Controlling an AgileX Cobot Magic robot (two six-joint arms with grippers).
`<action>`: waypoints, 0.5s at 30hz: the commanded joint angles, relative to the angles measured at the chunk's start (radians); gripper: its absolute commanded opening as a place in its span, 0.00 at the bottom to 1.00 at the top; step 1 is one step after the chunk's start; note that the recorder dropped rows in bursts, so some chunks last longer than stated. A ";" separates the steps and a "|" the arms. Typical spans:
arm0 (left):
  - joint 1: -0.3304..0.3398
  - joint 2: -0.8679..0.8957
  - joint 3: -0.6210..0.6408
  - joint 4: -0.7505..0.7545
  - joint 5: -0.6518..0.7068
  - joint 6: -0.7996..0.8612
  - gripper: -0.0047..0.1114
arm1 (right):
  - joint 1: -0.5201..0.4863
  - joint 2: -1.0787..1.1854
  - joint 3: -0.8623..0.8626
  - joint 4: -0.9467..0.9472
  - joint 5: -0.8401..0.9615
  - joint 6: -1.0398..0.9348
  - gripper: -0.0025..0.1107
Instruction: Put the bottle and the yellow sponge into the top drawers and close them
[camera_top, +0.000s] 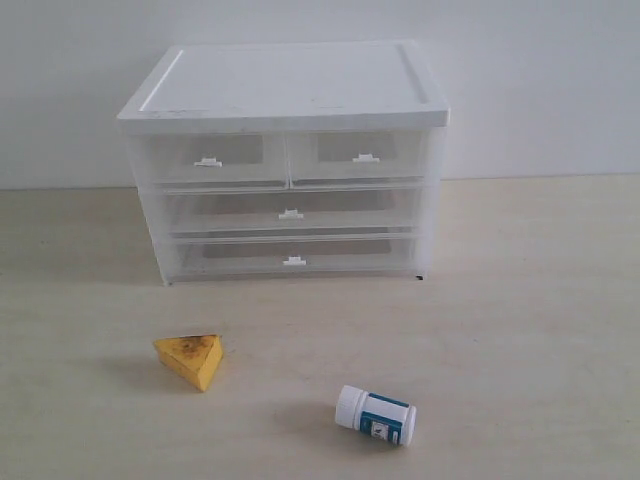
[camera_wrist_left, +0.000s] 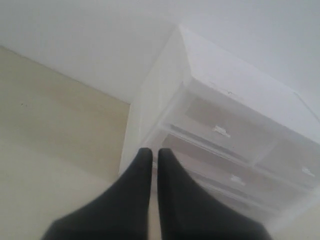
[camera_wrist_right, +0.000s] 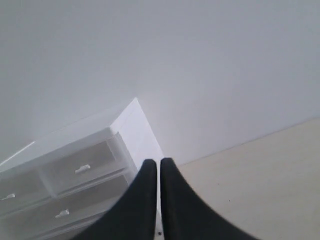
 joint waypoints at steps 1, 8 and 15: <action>-0.006 0.042 -0.049 0.064 0.000 -0.030 0.07 | 0.018 0.095 -0.047 0.003 -0.008 0.019 0.02; -0.006 0.046 -0.084 0.099 0.012 -0.057 0.07 | 0.180 0.423 -0.161 -0.127 -0.164 0.019 0.02; -0.006 0.046 -0.089 0.106 0.019 -0.057 0.07 | 0.328 0.735 -0.387 -0.131 -0.165 0.041 0.02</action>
